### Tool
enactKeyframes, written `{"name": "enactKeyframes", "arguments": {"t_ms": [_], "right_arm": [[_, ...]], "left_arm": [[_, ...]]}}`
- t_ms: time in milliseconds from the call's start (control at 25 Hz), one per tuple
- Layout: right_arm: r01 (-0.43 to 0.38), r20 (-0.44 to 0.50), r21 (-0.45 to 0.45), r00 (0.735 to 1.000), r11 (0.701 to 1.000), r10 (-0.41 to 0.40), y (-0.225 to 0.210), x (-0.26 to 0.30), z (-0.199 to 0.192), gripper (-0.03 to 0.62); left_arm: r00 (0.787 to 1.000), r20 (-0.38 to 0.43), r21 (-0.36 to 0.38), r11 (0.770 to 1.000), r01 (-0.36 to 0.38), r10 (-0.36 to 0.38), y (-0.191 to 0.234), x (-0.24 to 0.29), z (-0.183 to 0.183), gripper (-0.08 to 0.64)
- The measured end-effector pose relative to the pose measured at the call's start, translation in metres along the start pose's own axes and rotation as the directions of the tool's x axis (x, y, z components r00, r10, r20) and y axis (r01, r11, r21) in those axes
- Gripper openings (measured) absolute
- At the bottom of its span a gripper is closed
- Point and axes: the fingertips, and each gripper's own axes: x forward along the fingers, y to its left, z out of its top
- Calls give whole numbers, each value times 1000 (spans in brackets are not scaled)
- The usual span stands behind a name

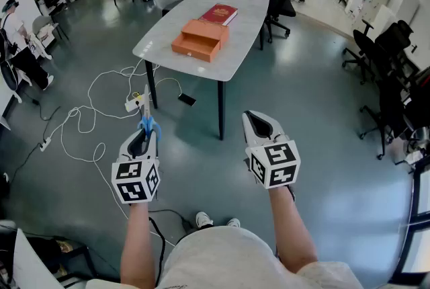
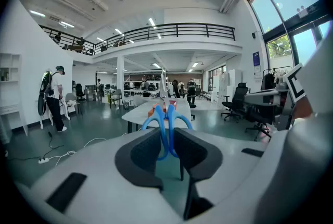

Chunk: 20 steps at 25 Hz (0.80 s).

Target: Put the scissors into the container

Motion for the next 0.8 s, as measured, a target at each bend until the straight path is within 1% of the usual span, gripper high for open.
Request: {"name": "enactKeyframes", "arguments": {"t_ms": [200,440,800], "right_arm": [[4,-8,7,1000,1000,-4,2,12,0,5],[24,-8,1,1000,1000,-24,11,25,4,5],[53,-10,-1,999,999,-53,13,44,10,5]], "left_arm": [[1000,-1,-3,1000,8,-8,9,9,1,77],[999,2,-1,999,37,-37,24,21,3,77],[998,2,1,998,68,-68,40,41,9,77]]}}
